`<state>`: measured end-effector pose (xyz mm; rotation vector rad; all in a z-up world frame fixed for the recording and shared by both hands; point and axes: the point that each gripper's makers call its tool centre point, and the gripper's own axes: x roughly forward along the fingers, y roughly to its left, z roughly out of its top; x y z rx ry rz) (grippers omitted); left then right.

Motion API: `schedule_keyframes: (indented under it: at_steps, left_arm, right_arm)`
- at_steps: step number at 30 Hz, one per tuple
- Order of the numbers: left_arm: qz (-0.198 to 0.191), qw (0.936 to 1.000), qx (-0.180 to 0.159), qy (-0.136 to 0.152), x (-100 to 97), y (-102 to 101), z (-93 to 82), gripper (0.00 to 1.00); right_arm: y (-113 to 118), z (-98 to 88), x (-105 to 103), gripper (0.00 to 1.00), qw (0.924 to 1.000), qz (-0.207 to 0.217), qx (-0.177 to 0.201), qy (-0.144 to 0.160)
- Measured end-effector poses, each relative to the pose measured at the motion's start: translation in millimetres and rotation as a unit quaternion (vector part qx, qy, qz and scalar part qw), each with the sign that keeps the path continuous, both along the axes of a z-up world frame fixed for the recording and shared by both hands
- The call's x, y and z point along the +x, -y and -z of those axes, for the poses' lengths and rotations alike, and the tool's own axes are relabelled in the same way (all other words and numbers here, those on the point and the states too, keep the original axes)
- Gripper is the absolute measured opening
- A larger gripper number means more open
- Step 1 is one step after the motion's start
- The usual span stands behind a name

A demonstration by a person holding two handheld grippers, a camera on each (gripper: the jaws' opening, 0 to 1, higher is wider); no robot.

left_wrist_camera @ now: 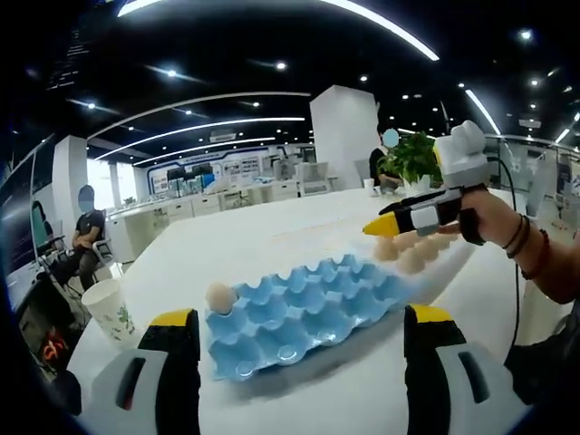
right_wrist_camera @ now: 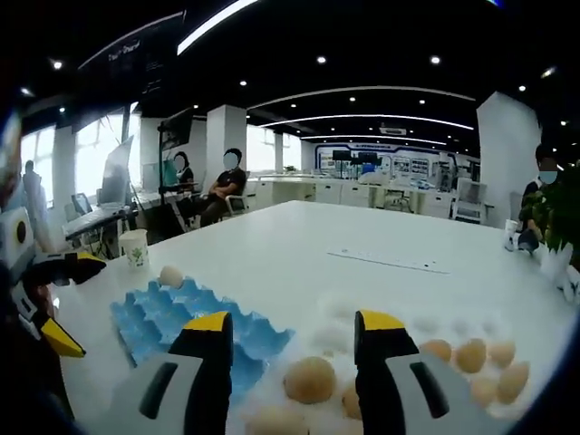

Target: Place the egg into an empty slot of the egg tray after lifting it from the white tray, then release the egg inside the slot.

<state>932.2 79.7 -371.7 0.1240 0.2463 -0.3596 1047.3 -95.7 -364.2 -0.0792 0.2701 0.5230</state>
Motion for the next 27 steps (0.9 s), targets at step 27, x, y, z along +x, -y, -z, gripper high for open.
schedule_keyframes:
  at_steps: [27]
  left_arm:
    - [-0.010, 0.9999, -0.001, -0.011, -0.5, -7.6, 4.4, 0.95]
  right_arm:
    - [58.5, 13.1, 24.5, 0.50, 0.9970, 0.073, -0.019, -0.018]
